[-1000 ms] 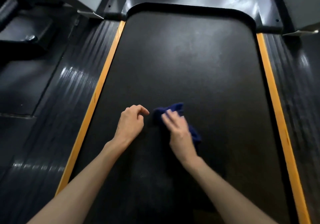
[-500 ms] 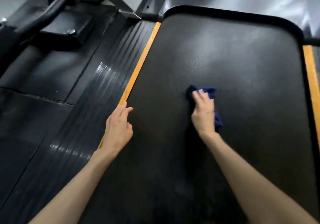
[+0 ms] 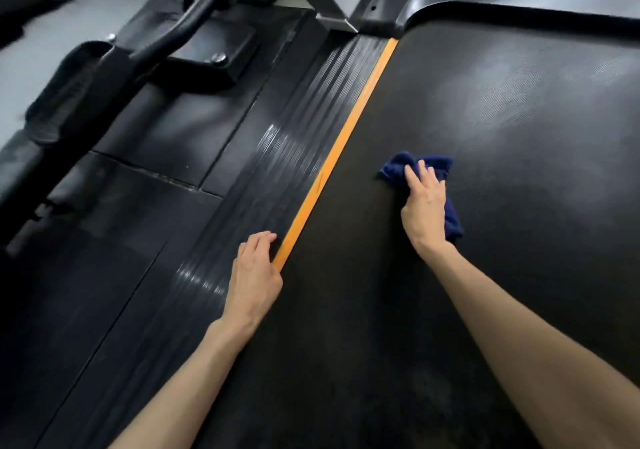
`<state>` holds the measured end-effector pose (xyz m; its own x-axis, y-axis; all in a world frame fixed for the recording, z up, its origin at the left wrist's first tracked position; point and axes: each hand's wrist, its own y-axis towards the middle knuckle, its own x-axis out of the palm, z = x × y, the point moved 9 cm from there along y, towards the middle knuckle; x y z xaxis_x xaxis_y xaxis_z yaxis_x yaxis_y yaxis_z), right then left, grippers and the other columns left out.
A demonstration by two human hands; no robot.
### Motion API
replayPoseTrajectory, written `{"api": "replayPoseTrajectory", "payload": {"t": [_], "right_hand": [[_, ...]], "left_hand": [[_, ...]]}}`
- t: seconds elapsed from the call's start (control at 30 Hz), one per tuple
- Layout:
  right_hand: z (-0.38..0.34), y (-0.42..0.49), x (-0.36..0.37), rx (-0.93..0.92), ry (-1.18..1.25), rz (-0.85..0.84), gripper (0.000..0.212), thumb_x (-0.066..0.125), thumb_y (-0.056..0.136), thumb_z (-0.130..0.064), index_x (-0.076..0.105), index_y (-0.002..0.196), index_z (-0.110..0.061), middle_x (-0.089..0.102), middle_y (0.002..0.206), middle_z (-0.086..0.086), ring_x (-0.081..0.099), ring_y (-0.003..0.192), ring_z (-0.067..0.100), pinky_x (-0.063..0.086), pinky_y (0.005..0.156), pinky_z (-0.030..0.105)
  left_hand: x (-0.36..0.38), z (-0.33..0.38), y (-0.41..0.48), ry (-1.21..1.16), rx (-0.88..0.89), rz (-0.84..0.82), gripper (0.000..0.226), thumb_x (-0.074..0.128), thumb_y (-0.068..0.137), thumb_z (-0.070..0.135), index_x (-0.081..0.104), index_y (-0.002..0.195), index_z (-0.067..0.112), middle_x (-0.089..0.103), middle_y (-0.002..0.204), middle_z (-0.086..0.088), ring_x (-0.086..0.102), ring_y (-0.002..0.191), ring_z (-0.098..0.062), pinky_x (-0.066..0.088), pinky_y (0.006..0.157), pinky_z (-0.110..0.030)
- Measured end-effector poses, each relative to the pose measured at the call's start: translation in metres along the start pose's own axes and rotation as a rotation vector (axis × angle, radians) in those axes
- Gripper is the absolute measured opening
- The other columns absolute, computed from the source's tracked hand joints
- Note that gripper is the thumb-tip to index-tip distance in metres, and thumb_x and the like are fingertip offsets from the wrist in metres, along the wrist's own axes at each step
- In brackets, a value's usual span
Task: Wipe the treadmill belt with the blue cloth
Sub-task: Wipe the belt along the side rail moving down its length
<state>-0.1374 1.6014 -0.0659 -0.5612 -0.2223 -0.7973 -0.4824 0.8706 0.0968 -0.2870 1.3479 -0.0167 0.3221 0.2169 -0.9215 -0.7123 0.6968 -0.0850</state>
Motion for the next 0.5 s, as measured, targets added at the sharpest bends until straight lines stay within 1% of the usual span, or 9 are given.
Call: {"api": "replayPoseTrajectory", "payload": {"t": [0.07,0.13,0.2,0.27,0.33,0.37,0.4,0.47,0.5], "right_hand": [[-0.033,-0.030,0.020,-0.152,0.060,-0.057,0.069,0.046,0.076,0.020,0.043,0.139,-0.009,0.031,0.151,0.011,0.022,0.142,0.027,0.002,0.115,0.032],[-0.073,-0.085,0.044,-0.369,0.117,-0.204,0.071,0.051,0.073,0.021,0.048,0.136,-0.011,0.037,0.148,0.009,0.028,0.140,0.027,0.004,0.115,0.034],[-0.105,-0.150,0.062,-0.584,0.137,-0.419,0.071,0.054,0.075,0.016,0.045,0.138,-0.016,0.033,0.150,0.004,0.021,0.142,0.021,-0.002,0.114,0.033],[-0.120,-0.204,0.070,-0.784,0.135,-0.638,0.072,0.054,0.080,0.008,0.035,0.143,-0.021,0.018,0.154,-0.003,0.004,0.142,0.011,-0.014,0.111,0.030],[-0.114,-0.211,0.068,-0.931,0.104,-0.694,0.072,0.052,0.081,0.005,0.033,0.144,-0.023,0.016,0.155,-0.005,0.000,0.142,0.010,-0.016,0.112,0.030],[-0.108,-0.199,0.065,-0.966,0.074,-0.661,0.067,0.051,0.080,0.004,0.039,0.142,-0.020,0.024,0.153,-0.001,0.008,0.143,0.015,-0.010,0.115,0.031],[-0.100,-0.178,0.063,-0.933,0.056,-0.608,0.061,0.047,0.078,0.002,0.047,0.137,-0.015,0.034,0.149,0.005,0.019,0.141,0.021,-0.003,0.117,0.032],[-0.073,-0.116,0.047,-0.700,0.060,-0.383,0.055,0.040,0.076,-0.001,0.055,0.129,-0.007,0.045,0.141,0.014,0.035,0.134,0.034,0.006,0.114,0.037],[-0.056,-0.088,0.038,-0.533,0.039,-0.282,0.055,0.039,0.077,0.003,0.053,0.130,-0.006,0.043,0.143,0.015,0.034,0.135,0.035,0.008,0.113,0.040]], "left_hand": [[-0.001,-0.006,-0.004,-0.002,-0.003,-0.005,0.051,0.047,0.084,-0.008,0.047,0.132,0.008,0.045,0.136,-0.004,0.040,0.122,-0.019,0.032,0.105,-0.030],[-0.002,-0.009,-0.007,0.000,0.004,-0.001,0.051,0.047,0.084,-0.008,0.048,0.132,0.007,0.045,0.136,-0.003,0.040,0.123,-0.018,0.031,0.105,-0.028],[-0.004,-0.012,-0.010,0.003,-0.004,0.006,0.050,0.047,0.083,-0.007,0.050,0.131,0.007,0.046,0.136,-0.003,0.040,0.124,-0.017,0.030,0.105,-0.026],[-0.004,-0.015,-0.015,0.011,-0.012,0.010,0.050,0.047,0.084,-0.007,0.051,0.131,0.008,0.046,0.137,-0.003,0.040,0.125,-0.017,0.031,0.106,-0.027],[-0.005,-0.018,-0.021,0.026,-0.012,0.003,0.051,0.049,0.084,-0.006,0.049,0.133,0.010,0.044,0.138,-0.001,0.039,0.126,-0.016,0.032,0.106,-0.029],[-0.005,-0.019,-0.024,0.030,-0.014,-0.001,0.052,0.049,0.084,-0.006,0.048,0.134,0.011,0.043,0.139,0.000,0.038,0.126,-0.015,0.031,0.106,-0.029],[-0.005,-0.021,-0.027,0.027,-0.019,-0.005,0.053,0.048,0.085,-0.006,0.047,0.135,0.011,0.042,0.140,0.000,0.037,0.126,-0.014,0.030,0.106,-0.028],[-0.005,-0.024,-0.033,-0.002,-0.044,-0.019,0.053,0.046,0.086,-0.007,0.044,0.137,0.010,0.040,0.142,0.001,0.034,0.129,-0.013,0.026,0.108,-0.024],[-0.005,-0.024,-0.036,-0.012,-0.054,-0.033,0.054,0.045,0.087,-0.007,0.042,0.138,0.010,0.038,0.143,0.001,0.033,0.131,-0.012,0.024,0.109,-0.023]]}}
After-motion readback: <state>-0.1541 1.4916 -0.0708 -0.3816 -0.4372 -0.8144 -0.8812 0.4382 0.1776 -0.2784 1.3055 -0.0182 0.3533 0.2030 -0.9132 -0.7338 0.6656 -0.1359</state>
